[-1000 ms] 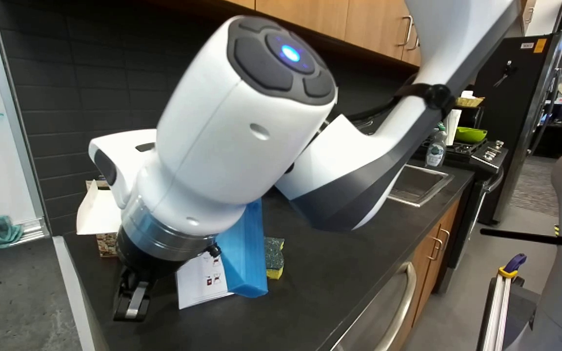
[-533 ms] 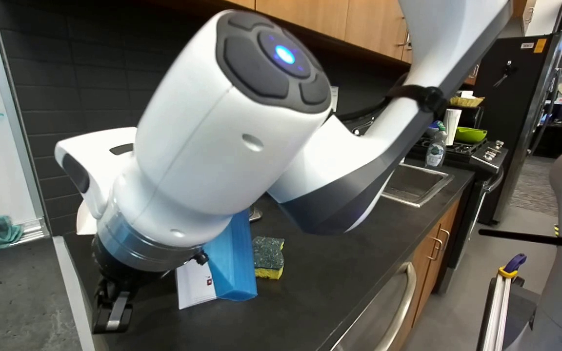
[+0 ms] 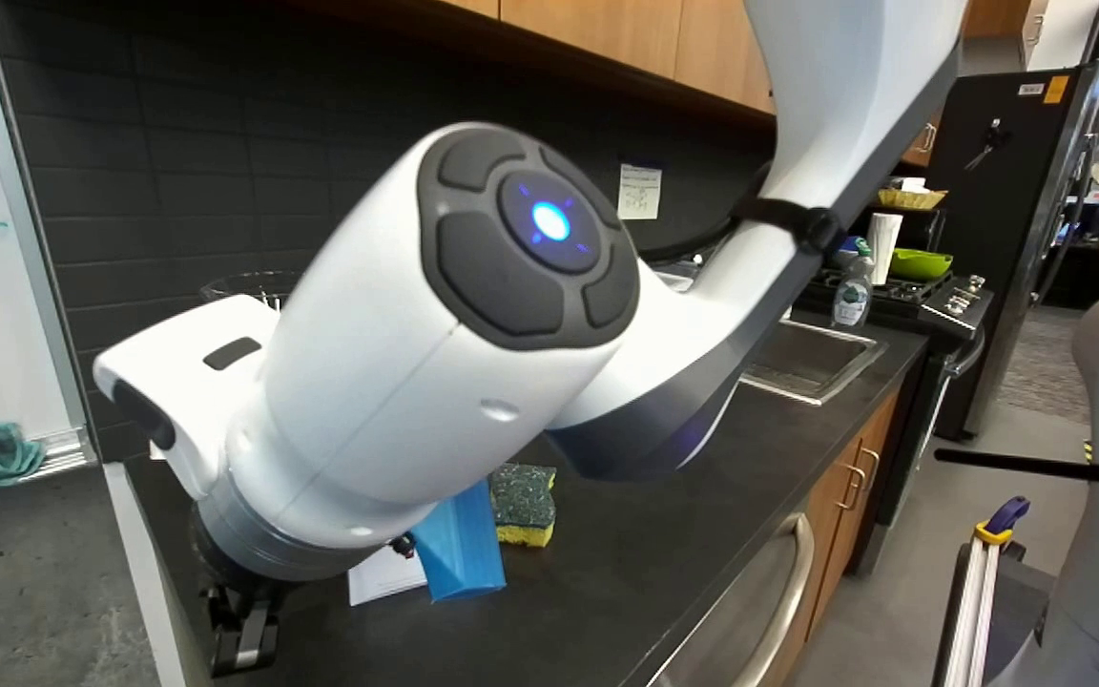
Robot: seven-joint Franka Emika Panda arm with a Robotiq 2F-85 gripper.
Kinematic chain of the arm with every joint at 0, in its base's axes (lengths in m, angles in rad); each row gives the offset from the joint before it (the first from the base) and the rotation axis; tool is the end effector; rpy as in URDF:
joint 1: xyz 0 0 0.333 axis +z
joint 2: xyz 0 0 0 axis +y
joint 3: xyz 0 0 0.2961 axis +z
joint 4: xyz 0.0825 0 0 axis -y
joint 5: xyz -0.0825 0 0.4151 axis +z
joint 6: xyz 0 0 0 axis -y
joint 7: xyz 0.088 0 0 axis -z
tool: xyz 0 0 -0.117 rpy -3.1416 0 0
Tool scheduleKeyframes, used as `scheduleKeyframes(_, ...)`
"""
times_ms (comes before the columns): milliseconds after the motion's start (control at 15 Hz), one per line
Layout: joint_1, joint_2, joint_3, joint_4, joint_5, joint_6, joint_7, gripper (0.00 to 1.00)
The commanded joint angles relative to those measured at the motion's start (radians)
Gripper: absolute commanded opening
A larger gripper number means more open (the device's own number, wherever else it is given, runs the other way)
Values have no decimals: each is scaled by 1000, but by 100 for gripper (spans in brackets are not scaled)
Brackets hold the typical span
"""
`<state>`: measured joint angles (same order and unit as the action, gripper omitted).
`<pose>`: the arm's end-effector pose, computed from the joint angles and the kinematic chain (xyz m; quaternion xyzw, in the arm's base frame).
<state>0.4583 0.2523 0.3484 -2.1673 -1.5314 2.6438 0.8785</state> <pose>0.3902 0.4405 0.2447 0.7546 0.5305 0.3486 0.1661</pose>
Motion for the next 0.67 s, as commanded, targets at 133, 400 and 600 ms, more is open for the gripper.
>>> scheduleKeyframes(133, 2, 14, 13, 34, -108, -113, 17, 2)
scheduleKeyframes(400, -2, 10, 25, 38, -132, -195, 9, 6)
scheduleKeyframes(600, -2, 6, 32, 36, -122, -255, 0, 3)
